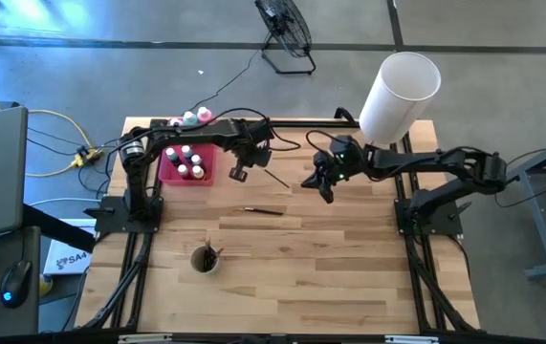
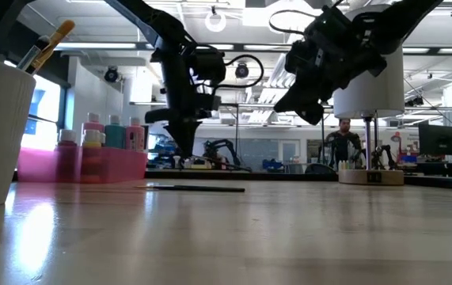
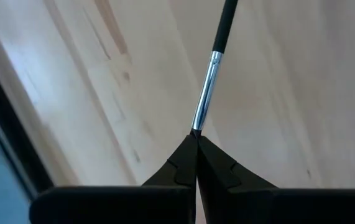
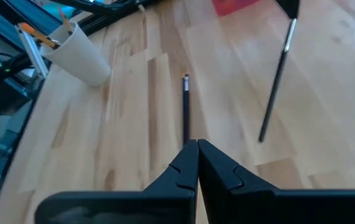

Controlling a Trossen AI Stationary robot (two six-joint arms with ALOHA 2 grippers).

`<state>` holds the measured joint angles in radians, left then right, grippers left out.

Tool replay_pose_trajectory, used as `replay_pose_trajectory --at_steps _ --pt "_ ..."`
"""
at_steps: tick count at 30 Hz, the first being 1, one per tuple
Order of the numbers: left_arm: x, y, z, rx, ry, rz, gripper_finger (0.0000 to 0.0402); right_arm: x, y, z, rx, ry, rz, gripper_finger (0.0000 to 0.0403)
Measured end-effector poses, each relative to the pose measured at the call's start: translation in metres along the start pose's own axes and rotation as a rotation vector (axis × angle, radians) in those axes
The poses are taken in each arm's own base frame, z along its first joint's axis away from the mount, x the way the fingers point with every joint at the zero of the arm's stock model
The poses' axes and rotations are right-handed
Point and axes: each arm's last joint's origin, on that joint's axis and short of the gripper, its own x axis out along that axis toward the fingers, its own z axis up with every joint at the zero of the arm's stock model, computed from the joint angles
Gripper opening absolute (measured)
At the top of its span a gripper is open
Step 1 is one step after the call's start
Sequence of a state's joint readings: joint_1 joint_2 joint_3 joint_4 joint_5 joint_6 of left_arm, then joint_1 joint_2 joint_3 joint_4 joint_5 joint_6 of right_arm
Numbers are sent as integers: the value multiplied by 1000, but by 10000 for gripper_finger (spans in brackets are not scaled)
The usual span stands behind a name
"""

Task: Pick & Place Paint Supplies
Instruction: Put the silver paintbrush into the light brown cup

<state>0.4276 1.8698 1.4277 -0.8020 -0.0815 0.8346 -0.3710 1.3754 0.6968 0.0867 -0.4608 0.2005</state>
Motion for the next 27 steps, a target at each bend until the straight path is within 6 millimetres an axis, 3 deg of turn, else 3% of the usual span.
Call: replay_pose_trajectory --at_steps 8,16,24,27 --pt "-3 -21 21 114 48 44 0 6 0 -8 130 66 -15 2" --pt "-11 -42 41 197 97 151 0 18 -24 -23 250 173 41 2" --pt "-30 -47 55 207 -1 240 0 39 -44 -24 310 111 172 2" --pt "-31 -49 58 232 7 264 0 40 -47 -19 340 55 140 2"
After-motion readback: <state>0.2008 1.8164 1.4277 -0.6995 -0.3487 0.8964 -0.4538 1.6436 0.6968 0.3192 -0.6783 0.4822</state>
